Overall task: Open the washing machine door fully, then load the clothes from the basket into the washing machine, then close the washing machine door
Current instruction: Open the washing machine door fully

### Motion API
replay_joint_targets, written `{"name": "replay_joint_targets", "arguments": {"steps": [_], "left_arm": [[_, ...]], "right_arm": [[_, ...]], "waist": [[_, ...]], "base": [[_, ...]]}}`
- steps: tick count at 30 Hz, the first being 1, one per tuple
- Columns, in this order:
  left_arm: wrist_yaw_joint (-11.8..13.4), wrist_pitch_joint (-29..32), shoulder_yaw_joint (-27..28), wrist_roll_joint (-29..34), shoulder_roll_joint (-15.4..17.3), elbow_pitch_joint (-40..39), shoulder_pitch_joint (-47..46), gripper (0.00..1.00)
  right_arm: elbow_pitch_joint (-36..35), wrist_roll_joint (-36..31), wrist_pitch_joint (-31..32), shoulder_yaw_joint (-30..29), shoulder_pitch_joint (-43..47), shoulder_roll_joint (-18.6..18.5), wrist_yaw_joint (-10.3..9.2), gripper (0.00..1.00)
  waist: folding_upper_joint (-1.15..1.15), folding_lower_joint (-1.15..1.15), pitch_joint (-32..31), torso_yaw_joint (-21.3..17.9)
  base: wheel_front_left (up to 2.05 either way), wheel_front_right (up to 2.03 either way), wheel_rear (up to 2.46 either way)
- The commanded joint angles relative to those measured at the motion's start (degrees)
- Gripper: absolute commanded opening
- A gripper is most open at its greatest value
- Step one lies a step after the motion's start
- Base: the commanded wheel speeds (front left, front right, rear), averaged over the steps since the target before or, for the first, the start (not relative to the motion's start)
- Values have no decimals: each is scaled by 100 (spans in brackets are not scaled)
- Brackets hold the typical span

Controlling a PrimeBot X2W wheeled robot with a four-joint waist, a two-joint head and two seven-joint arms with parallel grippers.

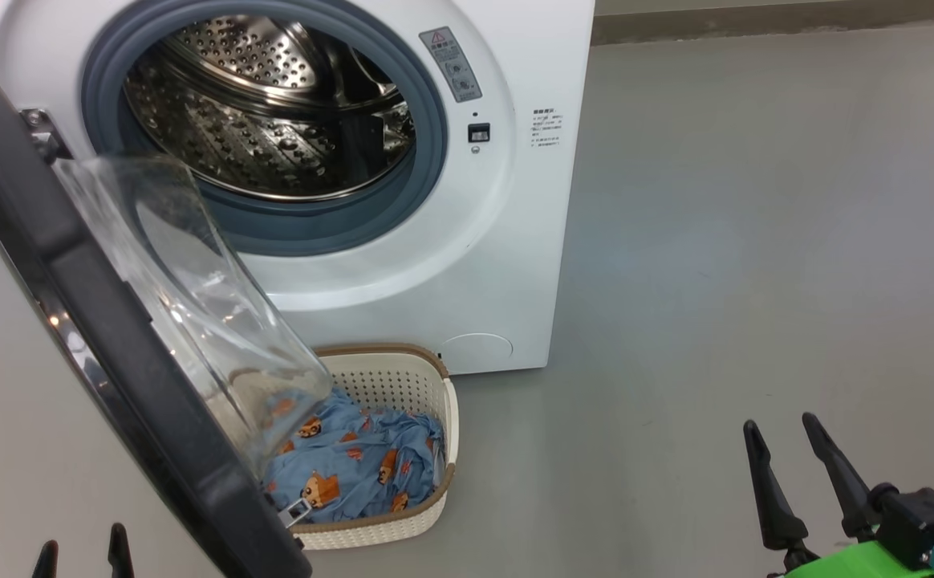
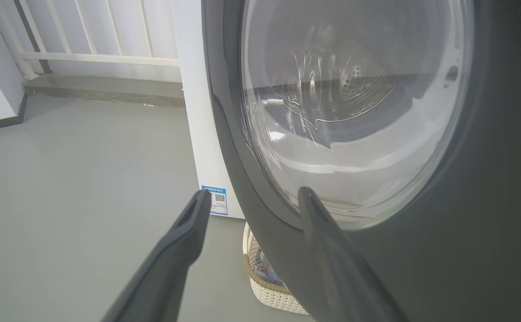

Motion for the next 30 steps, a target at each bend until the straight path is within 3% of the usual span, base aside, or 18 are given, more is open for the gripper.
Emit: {"name": "replay_joint_targets", "arguments": {"steps": [1, 30], "left_arm": [[-12, -37, 200, -8, 76, -109, -53, 100], [-85, -37, 157, 69, 76, -137, 93, 100]], "right_arm": [[-139, -101, -67, 79, 14, -5, 17, 100], [74, -516, -68, -271, 132, 5, 17, 100]], "waist": [[0, 0, -31, -26], [0, 0, -118, -80]], "base": [[0, 0, 0], [0, 0, 0]]}}
